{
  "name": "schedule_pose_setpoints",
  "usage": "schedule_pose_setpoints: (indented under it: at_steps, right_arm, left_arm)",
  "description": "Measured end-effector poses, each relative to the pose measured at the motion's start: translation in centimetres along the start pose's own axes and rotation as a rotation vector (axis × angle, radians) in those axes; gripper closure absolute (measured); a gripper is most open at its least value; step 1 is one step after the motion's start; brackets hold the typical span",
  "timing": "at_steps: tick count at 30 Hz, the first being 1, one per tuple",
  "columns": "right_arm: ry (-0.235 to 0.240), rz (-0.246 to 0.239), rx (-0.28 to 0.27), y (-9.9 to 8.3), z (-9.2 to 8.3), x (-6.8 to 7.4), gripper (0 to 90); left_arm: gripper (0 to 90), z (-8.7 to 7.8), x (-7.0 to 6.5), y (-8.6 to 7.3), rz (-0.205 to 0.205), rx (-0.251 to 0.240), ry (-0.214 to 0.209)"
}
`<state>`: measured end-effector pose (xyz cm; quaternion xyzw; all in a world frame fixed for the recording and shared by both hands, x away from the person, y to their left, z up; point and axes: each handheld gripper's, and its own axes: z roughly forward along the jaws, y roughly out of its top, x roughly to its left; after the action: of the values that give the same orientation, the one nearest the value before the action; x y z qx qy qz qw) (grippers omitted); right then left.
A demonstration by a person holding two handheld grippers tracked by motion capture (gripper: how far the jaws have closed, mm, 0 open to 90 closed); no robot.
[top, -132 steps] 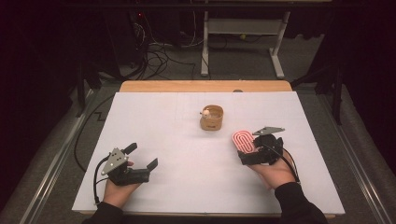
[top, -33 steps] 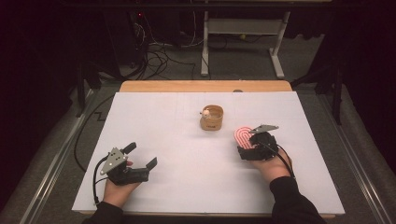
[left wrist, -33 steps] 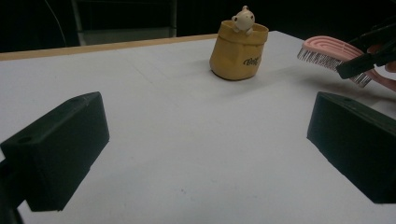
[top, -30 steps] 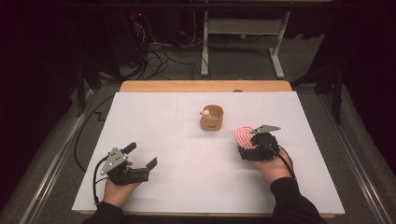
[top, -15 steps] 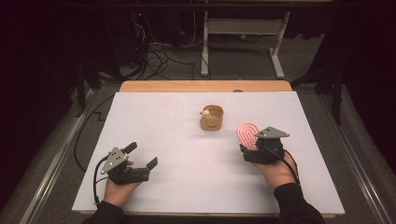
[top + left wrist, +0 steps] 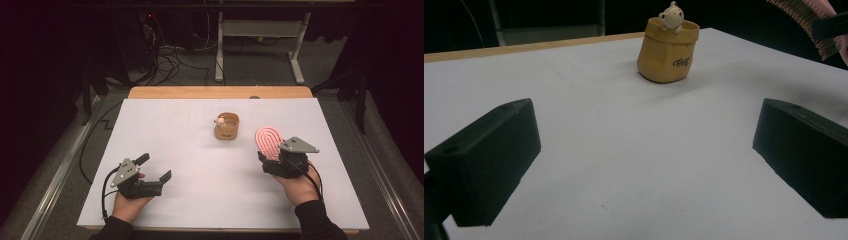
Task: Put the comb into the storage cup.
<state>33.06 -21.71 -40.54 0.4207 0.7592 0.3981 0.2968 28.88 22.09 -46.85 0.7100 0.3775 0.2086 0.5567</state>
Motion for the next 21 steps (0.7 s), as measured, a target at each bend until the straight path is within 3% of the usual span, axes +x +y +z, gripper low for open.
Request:
schedule_pose_setpoints:
  at_steps: [9, 13, 21]
  right_arm:
    - [0.014, -0.012, -0.097, 0.3, -0.8, 0.8, 20.5]
    - [0.02, -0.029, -0.12, 0.5, -0.7, 1.2, 20.5]
    - [0.027, -0.05, -0.148, 1.1, -0.5, 2.0, 20.5]
  left_arm:
    - [0.0, 0.0, -0.3, 0.3, -0.013, 0.001, -0.015]
    - [0.0, 0.0, -0.5, 0.4, 0.004, 0.001, -0.011]
    - [0.0, 0.1, -0.5, 0.4, -0.002, 0.006, -0.017]
